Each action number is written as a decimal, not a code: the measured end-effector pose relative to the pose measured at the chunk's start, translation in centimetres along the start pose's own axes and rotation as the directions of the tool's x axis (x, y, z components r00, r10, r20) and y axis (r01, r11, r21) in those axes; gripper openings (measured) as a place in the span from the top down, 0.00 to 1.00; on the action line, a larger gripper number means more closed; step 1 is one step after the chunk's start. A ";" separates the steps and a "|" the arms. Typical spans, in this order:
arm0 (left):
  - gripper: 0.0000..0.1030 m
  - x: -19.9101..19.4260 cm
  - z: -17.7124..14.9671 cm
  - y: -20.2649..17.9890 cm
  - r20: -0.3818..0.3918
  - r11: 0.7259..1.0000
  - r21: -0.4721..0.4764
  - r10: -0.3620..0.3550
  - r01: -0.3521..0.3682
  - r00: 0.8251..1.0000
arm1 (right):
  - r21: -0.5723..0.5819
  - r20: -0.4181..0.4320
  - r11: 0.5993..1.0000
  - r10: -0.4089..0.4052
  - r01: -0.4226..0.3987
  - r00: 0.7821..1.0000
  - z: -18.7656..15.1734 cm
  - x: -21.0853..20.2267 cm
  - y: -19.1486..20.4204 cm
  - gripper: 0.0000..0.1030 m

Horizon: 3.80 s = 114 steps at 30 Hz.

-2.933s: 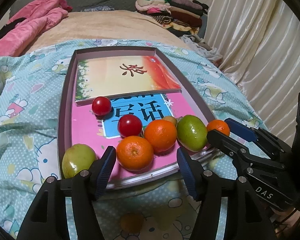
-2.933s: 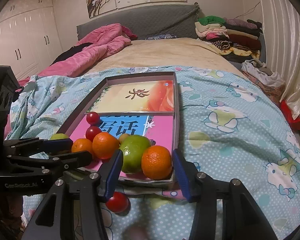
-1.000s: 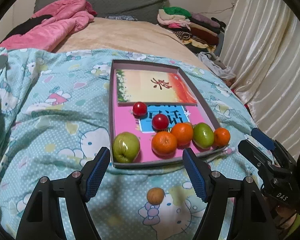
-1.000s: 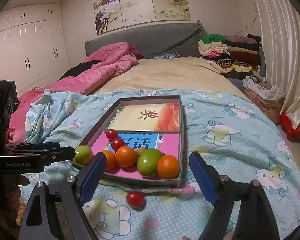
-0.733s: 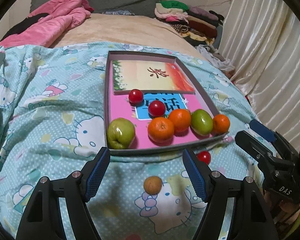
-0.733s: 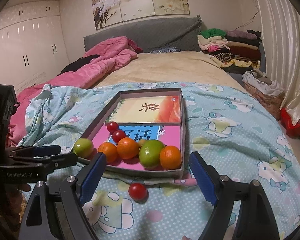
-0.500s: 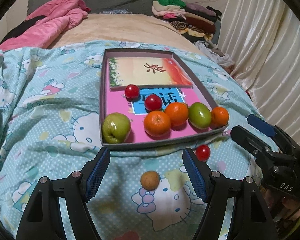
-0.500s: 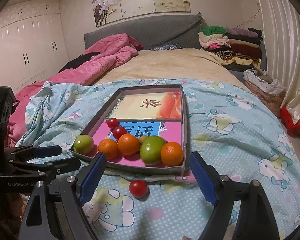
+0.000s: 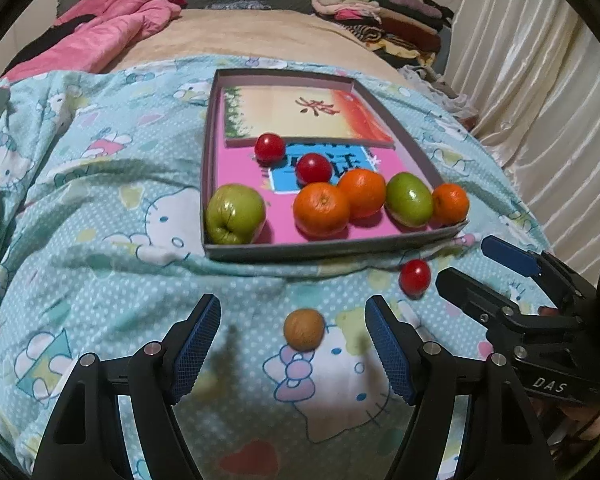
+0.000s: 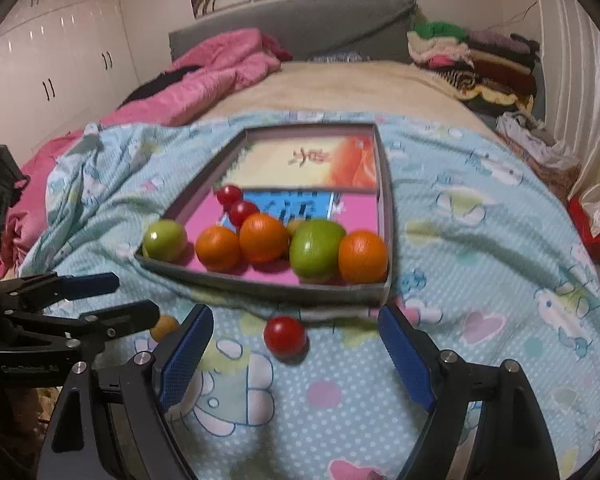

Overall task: Organize fruits
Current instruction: 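Withdraw both grippers from the tray toward the brown fruit and red tomato, then grasp the small brown fruit with the left gripper while the right grasps the red tomato, then carry the brown fruit and red tomato with both grippers onto the workbook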

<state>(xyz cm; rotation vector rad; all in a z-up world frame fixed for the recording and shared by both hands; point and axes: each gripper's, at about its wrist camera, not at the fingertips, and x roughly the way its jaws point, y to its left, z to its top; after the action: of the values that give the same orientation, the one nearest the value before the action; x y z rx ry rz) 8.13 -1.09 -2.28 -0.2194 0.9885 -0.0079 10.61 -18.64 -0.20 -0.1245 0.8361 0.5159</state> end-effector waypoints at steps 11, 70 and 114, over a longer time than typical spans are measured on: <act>0.27 1.7 -0.7 -0.1 -0.050 1.000 0.014 -0.009 0.010 0.999 | 0.040 -0.151 0.999 0.028 -0.022 0.988 -1.0 3.5 -0.7 0.40; 0.75 -1.5 2.0 -0.1 0.109 0.997 0.033 -0.070 0.066 0.992 | -0.057 0.076 0.978 0.207 -0.203 0.975 1.7 0.1 1.7 0.70; 0.75 1.7 4.4 0.1 0.111 0.998 0.049 -0.041 0.036 0.993 | -0.057 0.164 0.989 0.141 -0.134 0.976 4.3 0.8 0.7 0.70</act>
<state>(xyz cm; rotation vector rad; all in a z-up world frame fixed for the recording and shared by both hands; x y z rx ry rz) 12.70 -0.34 -1.33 -0.1938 0.8711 -0.0530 13.63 -16.41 2.23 -0.0641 0.6708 0.6668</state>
